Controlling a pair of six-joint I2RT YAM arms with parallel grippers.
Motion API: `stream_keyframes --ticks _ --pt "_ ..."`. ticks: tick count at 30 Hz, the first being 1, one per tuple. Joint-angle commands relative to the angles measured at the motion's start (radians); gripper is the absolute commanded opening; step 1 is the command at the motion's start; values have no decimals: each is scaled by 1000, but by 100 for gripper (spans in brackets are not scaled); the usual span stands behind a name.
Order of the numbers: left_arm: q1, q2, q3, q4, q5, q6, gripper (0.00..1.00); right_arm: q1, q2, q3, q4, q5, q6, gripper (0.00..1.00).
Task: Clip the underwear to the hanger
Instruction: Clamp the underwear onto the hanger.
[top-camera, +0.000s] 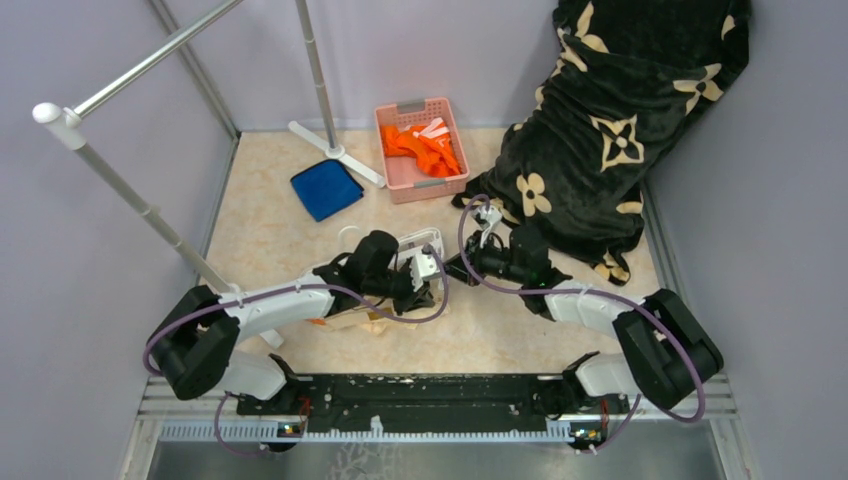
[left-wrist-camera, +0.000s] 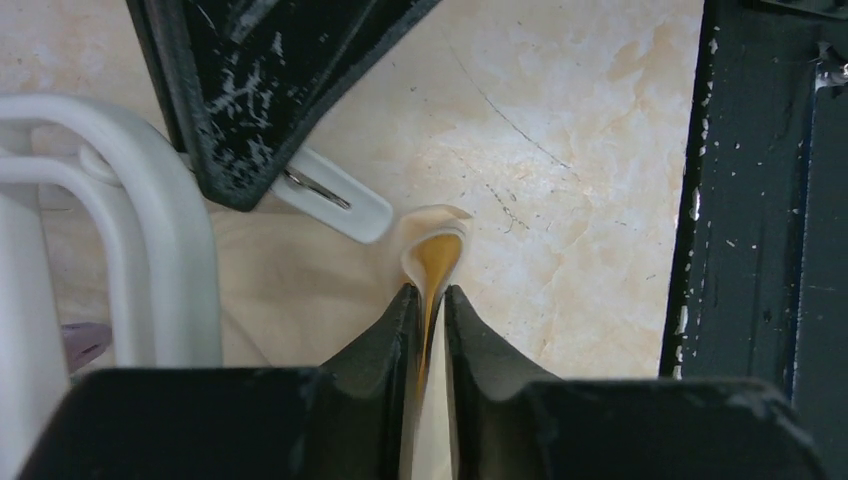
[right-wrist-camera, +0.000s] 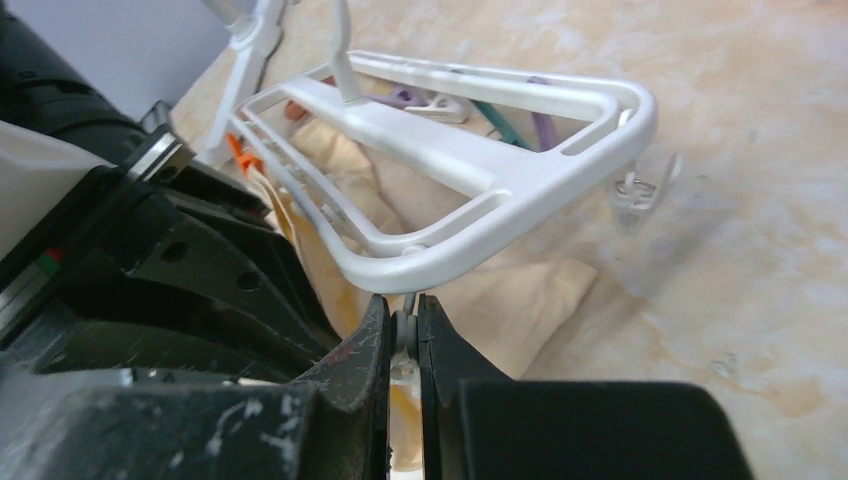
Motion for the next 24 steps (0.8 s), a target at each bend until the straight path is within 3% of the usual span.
stream_keyframes --ticks 1,3,11,24 --pt "-5 -26 30 33 53 -11 28 11 -67 43 -6 178 -61 0" --pt "-5 -37 40 9 85 -7 34 10 -68 59 -35 231 -77 0" --pt "-2 -166 51 -35 68 -52 35 5 -85 90 -149 394 -144 0" --pt "55 -393 21 -116 -167 -102 43 -28 -139 85 -283 412 -203 7"
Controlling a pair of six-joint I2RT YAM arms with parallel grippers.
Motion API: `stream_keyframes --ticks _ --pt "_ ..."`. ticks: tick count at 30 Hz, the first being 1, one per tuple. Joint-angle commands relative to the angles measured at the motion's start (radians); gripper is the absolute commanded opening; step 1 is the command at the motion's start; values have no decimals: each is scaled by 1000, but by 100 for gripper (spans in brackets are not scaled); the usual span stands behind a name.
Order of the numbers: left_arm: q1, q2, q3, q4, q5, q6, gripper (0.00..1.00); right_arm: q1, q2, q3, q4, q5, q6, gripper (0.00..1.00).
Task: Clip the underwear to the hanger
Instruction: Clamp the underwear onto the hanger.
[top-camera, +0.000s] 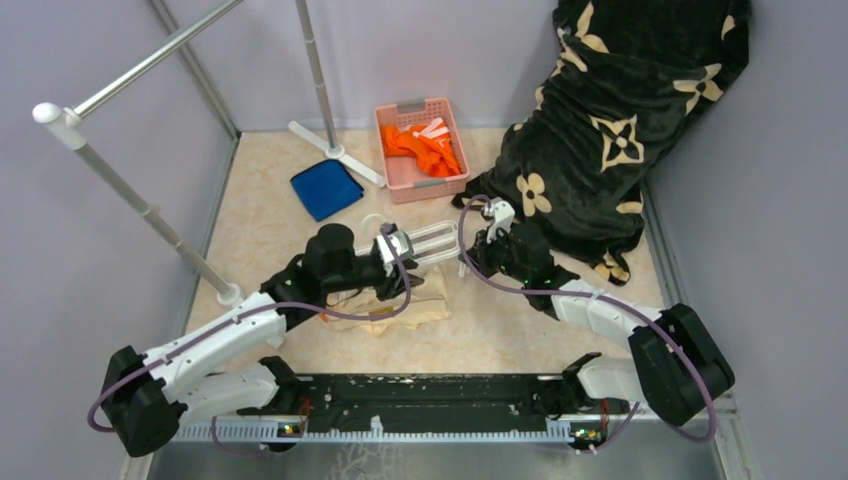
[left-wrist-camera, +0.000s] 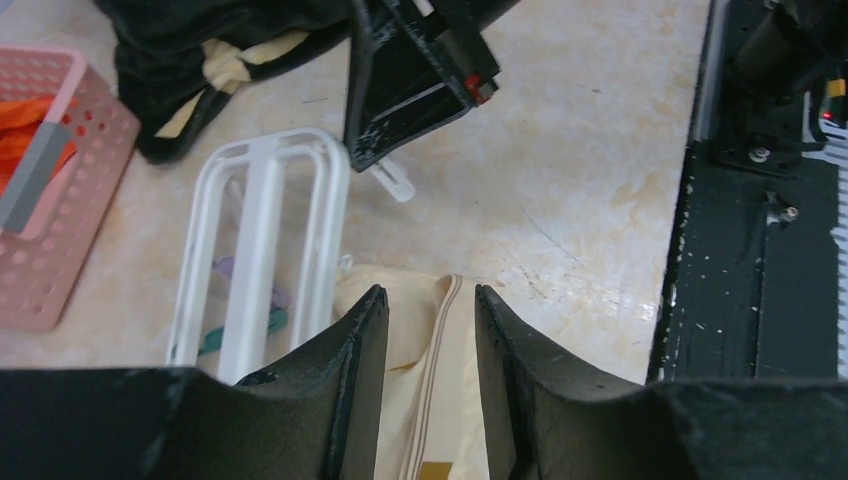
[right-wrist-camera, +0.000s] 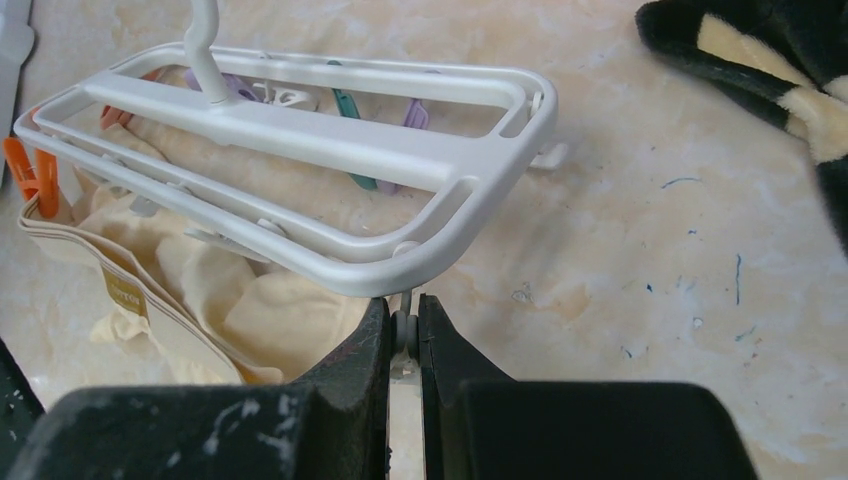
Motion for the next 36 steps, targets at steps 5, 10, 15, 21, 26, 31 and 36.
stream_keyframes --ticks 5,10,15,21,26,31,36 --pt "83 -88 -8 -81 -170 -65 47 -33 -71 35 -58 45 -28 8" --pt "113 -105 -31 -71 -162 -96 48 -47 -72 30 -86 30 -20 8" --pt "131 -127 -40 -75 -177 -96 48 -60 -76 24 -90 16 -17 8" --pt "194 -108 -20 -106 -207 -171 48 -74 -74 18 -81 13 -6 8" --pt "259 -75 9 -163 -371 -340 52 -93 -73 12 -75 40 10 9" --pt "299 -118 -41 -124 -427 -426 54 -117 -77 6 -78 62 17 9" --pt "322 -134 -50 -126 -447 -439 58 -135 -80 0 -85 72 17 9"
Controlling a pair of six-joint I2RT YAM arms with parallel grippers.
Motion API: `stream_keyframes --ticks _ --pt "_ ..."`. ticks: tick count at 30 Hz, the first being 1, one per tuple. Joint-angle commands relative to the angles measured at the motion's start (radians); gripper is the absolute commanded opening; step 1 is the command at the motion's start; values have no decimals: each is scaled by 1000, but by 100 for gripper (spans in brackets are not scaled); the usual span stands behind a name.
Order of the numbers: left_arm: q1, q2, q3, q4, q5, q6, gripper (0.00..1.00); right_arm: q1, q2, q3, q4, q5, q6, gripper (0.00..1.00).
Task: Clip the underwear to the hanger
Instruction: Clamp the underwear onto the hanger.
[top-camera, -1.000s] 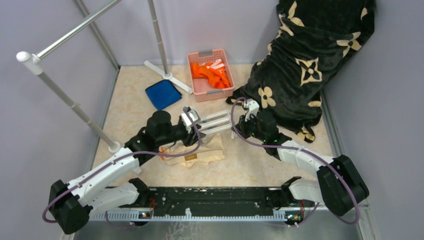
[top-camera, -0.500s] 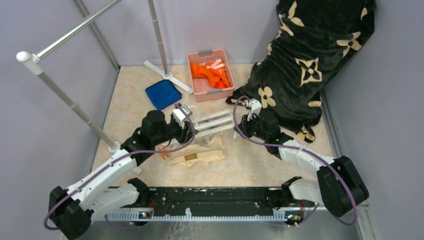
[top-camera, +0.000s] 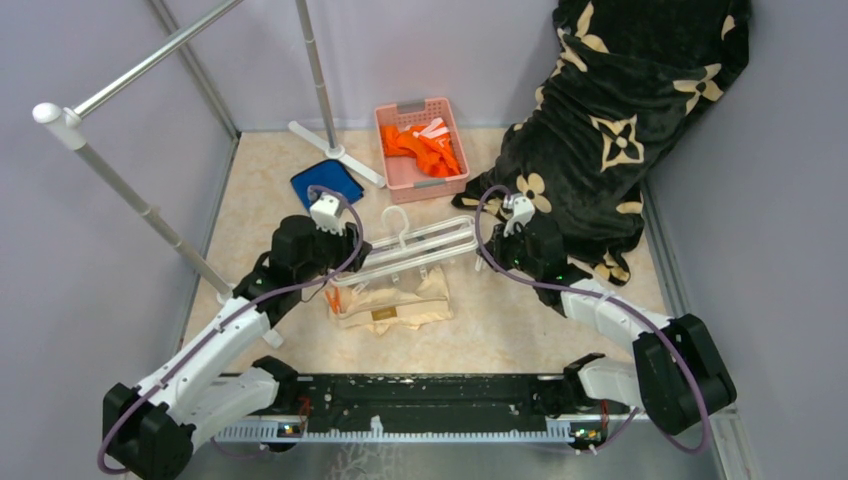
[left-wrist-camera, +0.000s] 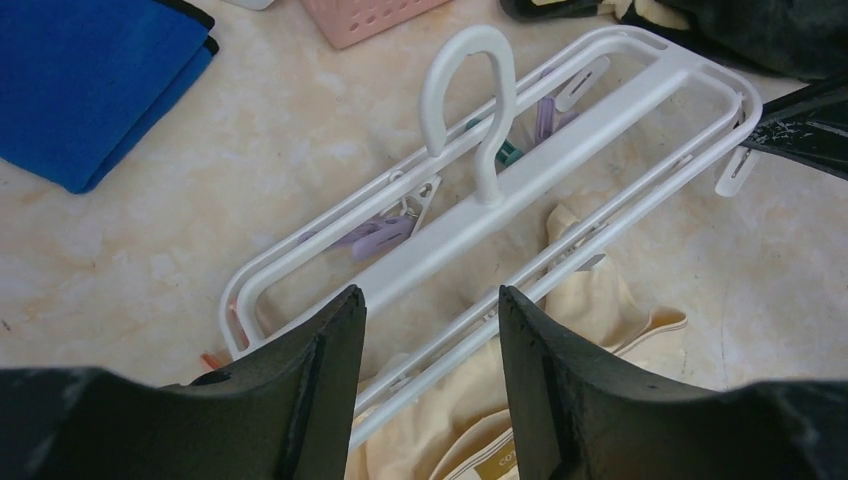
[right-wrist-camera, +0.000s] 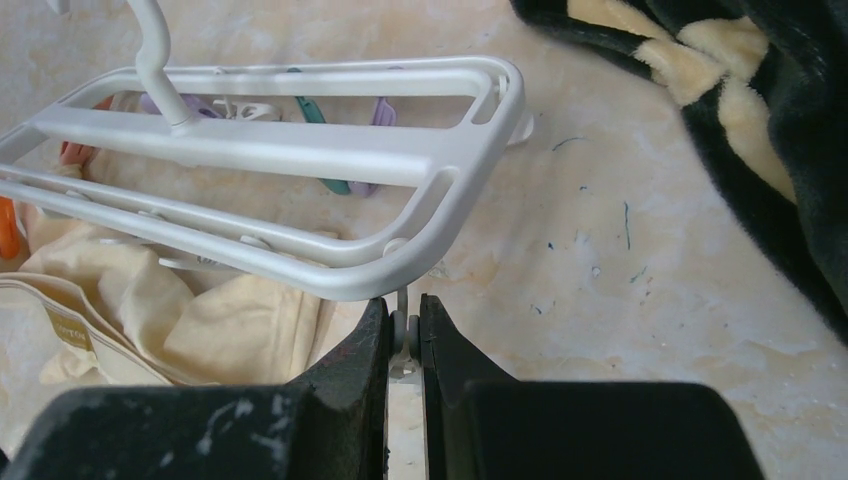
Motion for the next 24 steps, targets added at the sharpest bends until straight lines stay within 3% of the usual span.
stream_keyframes --ticks 1,6,12,14,17,21,24 --pt "22 -16 -1 14 -34 -38 58 -24 -33 1 11 50 6 9" --pt "29 -7 4 44 116 61 58 -26 -26 4 15 10 7 8" --pt "26 -11 -26 150 554 281 55 -26 -18 8 61 -136 -4 9" --pt "12 17 -26 155 613 315 55 -26 -14 9 61 -139 -4 9" --pt "-50 95 -2 113 609 382 56 -26 -11 10 61 -144 -3 8" --pt "-208 230 38 98 478 444 56 -26 1 14 64 -160 0 9" --pt "-264 334 92 96 443 389 60 -26 1 17 62 -161 -1 8"
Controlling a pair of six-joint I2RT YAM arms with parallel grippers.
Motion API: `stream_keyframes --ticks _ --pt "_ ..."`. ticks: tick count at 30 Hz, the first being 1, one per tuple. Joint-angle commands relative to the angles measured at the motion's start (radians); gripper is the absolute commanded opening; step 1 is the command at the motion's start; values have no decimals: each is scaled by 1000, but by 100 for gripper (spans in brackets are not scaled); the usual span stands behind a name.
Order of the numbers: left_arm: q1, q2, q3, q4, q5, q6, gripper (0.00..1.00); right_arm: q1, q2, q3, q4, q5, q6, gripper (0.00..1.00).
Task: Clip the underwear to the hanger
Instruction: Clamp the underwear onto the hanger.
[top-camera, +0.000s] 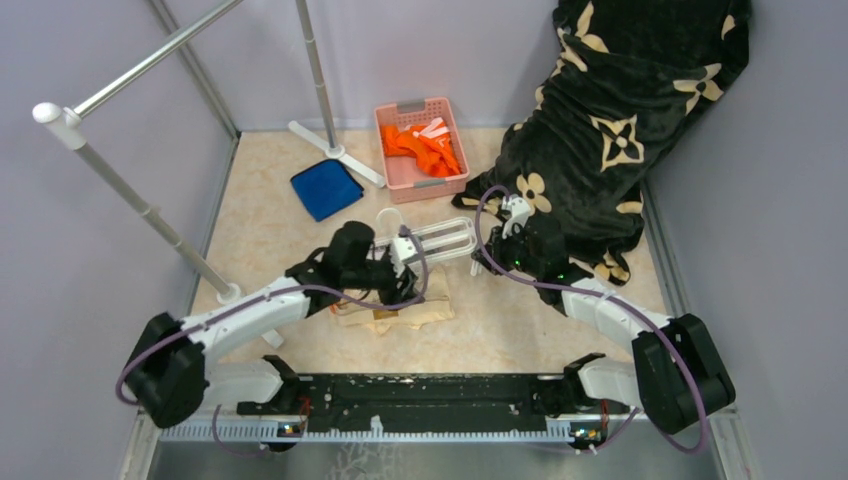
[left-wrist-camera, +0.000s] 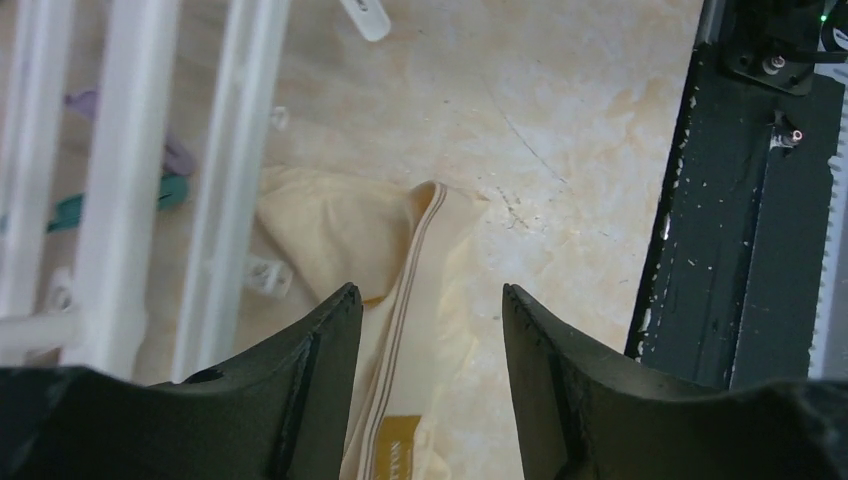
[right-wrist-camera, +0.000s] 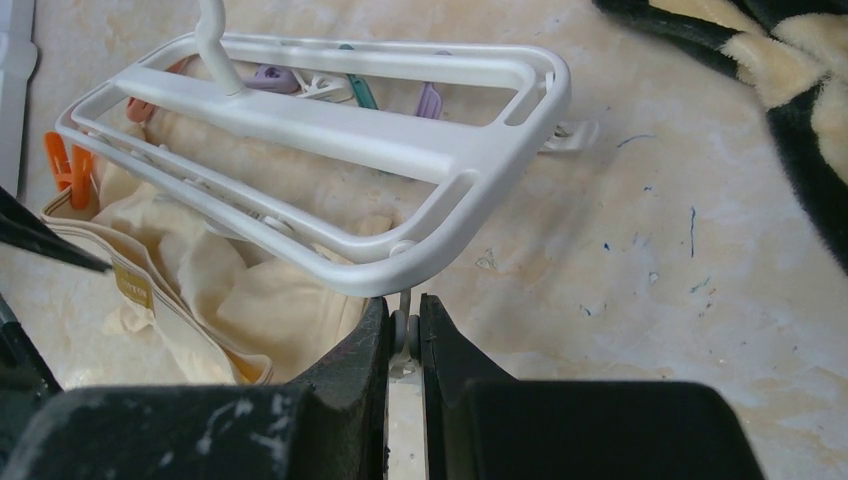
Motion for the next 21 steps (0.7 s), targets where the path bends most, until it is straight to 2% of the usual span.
stream_keyframes --ticks 1,4,7,15,18,21 --pt "-69 115 95 7 -47 -24 61 -5 1 18 60 -24 -3 8" --pt "-73 166 144 -1 -97 -106 63 -4 3 17 55 -23 -6 8" --pt "-73 197 202 -86 -100 -101 61 -5 5 15 55 -22 -8 8" --pt "-73 139 131 49 -1 12 62 -5 10 17 73 -24 1 8" --pt "-79 179 149 31 37 53 58 -5 12 18 79 -27 5 8" --pt "-123 220 145 -13 -5 160 58 -5 14 18 85 -33 11 8"
